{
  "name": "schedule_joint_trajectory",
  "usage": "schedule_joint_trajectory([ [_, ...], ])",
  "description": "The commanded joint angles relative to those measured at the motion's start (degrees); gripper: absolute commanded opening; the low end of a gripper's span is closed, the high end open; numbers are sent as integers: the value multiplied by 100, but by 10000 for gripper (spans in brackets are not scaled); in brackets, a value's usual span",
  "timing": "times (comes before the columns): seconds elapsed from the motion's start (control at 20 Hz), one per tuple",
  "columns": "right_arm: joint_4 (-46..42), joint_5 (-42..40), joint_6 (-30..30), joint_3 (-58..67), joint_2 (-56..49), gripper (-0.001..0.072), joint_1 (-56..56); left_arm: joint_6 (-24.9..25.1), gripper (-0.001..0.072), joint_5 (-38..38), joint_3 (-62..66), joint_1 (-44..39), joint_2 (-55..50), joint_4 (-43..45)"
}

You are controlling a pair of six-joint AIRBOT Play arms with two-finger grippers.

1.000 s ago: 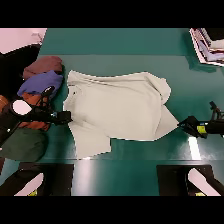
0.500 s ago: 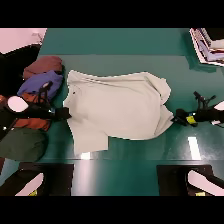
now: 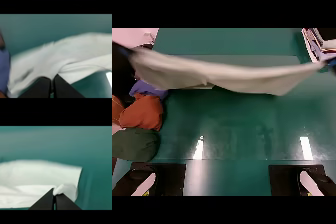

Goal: Fold the shirts.

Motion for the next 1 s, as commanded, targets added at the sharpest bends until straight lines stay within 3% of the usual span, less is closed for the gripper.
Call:
schedule_joint_trajectory([
  [0.0, -7, -61, 4, 1408, 533, 17, -367, -31, 25, -28, 1967, 4, 46, 297],
  [0.3, -2, 651, 7, 2979, 601, 16, -1421, -341, 23, 385, 3296, 4, 46, -52],
  [0.55, 35, 1591, 192, 4225, -385, 15, -1561, -319, 23, 291, 2575, 4, -140, 146],
  [0.8, -44, 2197, 225, 2931, -1349, 15, -1102, -129, 26, -415, 1084, 4, -1303, 269],
  [0.95, -925, 2433, 227, 1934, -2164, 15, -350, -133, 26, -380, 367, 4, -2210, 223],
])
